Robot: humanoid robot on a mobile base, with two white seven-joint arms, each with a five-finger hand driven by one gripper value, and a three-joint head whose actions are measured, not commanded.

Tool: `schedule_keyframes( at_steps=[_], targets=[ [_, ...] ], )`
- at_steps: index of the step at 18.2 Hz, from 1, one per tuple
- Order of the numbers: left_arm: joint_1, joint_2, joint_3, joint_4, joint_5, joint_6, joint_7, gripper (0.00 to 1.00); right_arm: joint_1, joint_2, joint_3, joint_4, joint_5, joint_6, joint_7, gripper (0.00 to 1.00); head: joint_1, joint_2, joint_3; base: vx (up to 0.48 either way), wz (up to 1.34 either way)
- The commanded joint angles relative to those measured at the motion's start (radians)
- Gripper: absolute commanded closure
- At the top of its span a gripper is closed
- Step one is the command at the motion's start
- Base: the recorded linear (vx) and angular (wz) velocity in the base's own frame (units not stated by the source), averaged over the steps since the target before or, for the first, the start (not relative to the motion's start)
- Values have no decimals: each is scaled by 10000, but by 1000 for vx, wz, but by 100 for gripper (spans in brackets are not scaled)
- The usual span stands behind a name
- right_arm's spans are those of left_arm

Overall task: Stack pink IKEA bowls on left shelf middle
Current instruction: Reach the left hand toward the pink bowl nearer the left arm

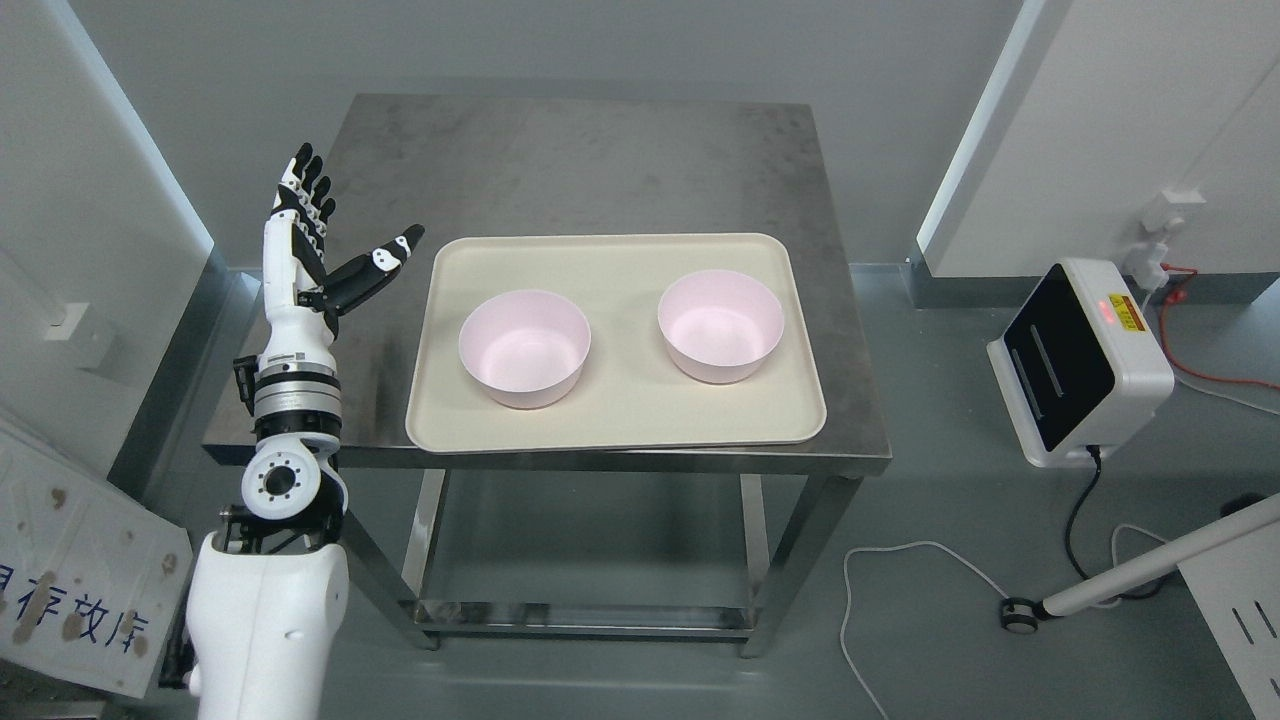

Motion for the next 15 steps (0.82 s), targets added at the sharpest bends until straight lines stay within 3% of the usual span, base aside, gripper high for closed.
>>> schedule_keyframes(
  at_steps=[1, 5, 10, 11, 15],
  targets=[
    [-113, 175, -147, -9, 291, 3, -6, 0, 0, -175, -92, 0, 77, -1, -8, 0, 0, 0, 0, 0, 0],
    [-205, 305, -103, 21, 276, 18, -173, 0, 0, -175, -92, 0, 77, -1, -8, 0, 0, 0, 0, 0, 0],
    [-282, 2987, 144, 251, 276, 3, -4184, 0, 0, -175, -107, 0, 77, -1, 7, 0, 0, 0, 0, 0, 0],
    [-312, 3249, 128, 251, 276, 3, -5211, 0, 0, -175, -107, 0, 77, -1, 7, 0, 0, 0, 0, 0, 0],
    [-1062, 3375, -467, 236, 93, 399, -7013, 2, 0, -175, -92, 0, 77, -1, -8, 0, 0, 0, 0, 0, 0]
  ],
)
